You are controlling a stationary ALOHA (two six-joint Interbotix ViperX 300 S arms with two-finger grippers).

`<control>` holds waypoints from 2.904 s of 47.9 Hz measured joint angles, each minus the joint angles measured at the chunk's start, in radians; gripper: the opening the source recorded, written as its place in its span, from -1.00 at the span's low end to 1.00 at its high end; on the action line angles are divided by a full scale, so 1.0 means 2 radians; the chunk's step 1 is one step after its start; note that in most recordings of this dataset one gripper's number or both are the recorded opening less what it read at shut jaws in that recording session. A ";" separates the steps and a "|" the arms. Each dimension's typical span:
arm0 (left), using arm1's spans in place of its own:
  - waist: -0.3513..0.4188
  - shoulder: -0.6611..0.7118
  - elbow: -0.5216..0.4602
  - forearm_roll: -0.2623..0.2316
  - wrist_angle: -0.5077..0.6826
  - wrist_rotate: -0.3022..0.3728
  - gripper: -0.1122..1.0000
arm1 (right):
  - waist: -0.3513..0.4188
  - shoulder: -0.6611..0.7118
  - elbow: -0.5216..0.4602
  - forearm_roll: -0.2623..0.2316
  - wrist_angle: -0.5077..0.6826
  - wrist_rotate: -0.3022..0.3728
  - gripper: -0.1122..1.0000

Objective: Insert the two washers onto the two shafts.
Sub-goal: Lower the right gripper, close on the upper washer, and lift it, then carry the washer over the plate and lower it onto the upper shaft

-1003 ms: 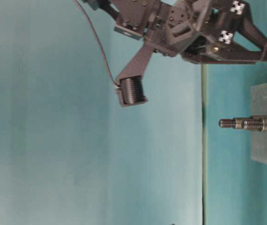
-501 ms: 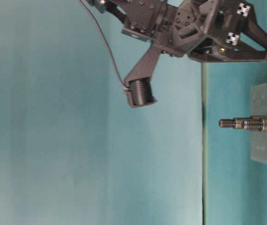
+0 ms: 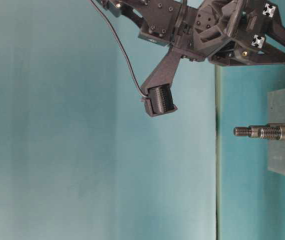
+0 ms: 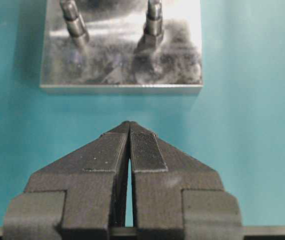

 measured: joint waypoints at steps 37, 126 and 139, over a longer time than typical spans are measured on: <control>-0.001 0.000 0.000 0.000 -0.001 0.000 -0.80 | 0.002 0.007 -0.009 0.001 0.006 0.007 -0.21; 0.000 0.000 0.013 0.000 -0.001 -0.003 -0.80 | 0.021 0.026 -0.196 -0.003 0.138 0.013 -0.21; 0.000 -0.001 0.012 0.000 -0.001 -0.003 -0.80 | 0.021 0.039 -0.196 -0.003 0.140 0.013 -0.21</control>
